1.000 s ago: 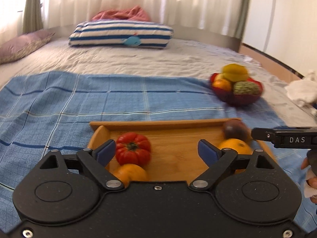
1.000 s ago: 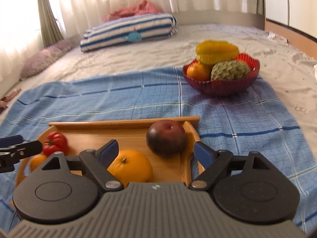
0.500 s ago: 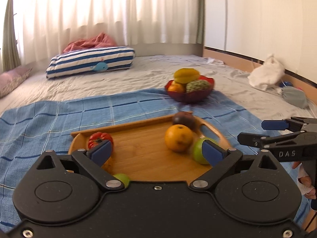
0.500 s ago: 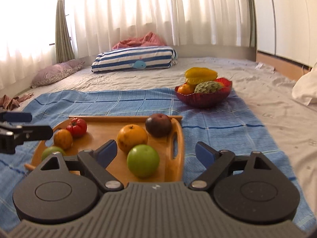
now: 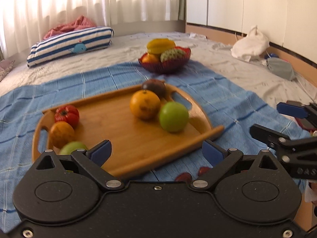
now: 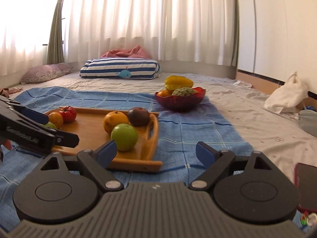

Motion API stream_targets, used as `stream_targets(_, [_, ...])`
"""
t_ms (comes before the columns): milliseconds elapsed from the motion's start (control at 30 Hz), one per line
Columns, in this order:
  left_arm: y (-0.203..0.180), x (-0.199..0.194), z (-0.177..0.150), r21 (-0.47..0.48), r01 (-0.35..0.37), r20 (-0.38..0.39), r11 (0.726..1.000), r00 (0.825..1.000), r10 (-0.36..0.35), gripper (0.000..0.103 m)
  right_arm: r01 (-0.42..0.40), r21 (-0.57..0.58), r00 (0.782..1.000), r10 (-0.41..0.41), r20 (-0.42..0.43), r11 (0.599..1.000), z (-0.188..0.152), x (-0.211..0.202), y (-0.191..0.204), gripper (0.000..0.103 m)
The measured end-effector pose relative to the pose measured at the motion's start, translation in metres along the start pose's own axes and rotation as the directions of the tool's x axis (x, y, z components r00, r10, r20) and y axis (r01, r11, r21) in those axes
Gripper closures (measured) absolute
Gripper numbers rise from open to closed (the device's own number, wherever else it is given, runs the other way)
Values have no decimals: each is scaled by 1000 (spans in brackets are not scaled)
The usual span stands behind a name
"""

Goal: Organize fruits
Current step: 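Withdraw both open tools from the tray toward the red dates, then grasp a red date with the left tool while the right tool grasps another date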

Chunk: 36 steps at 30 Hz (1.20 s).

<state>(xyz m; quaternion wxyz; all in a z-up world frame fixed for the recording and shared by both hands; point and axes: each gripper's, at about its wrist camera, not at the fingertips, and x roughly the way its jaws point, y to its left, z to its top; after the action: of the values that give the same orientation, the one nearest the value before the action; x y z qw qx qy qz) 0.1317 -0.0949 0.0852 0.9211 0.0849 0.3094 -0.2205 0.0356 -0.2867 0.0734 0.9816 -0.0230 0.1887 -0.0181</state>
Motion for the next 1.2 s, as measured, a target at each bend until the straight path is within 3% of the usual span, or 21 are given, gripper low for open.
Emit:
stream_targets(200, [-15, 15, -8, 50, 12, -34, 999, 999, -11, 5, 14, -27, 1000, -14, 12, 1000, -25, -15, 1, 10])
stream_targets(367, [-25, 29, -11, 64, 61, -87, 996, 995, -55, 6, 6, -60, 999, -8, -31, 998, -42, -16, 5, 18])
stream_targets(567, [-34, 44, -18, 69, 82, -120, 994, 990, -73, 12, -28, -66, 996, 22, -81, 997, -58, -15, 11, 27])
stream_targets(767, [-40, 52, -26, 92, 122, -123, 988, 986, -111, 32, -33, -104, 995, 23, -98, 994, -68, -17, 21, 30])
stream_targets(900, [-47, 56, -29, 126, 148, -133, 981, 982, -132, 41, -40, -83, 993, 30, -114, 996, -71, -17, 20, 38])
stream_targets(1200, [-49, 52, -37, 159, 142, -135, 977, 983, -121, 42, -57, -24, 990, 54, -130, 998, -74, -16, 14, 48])
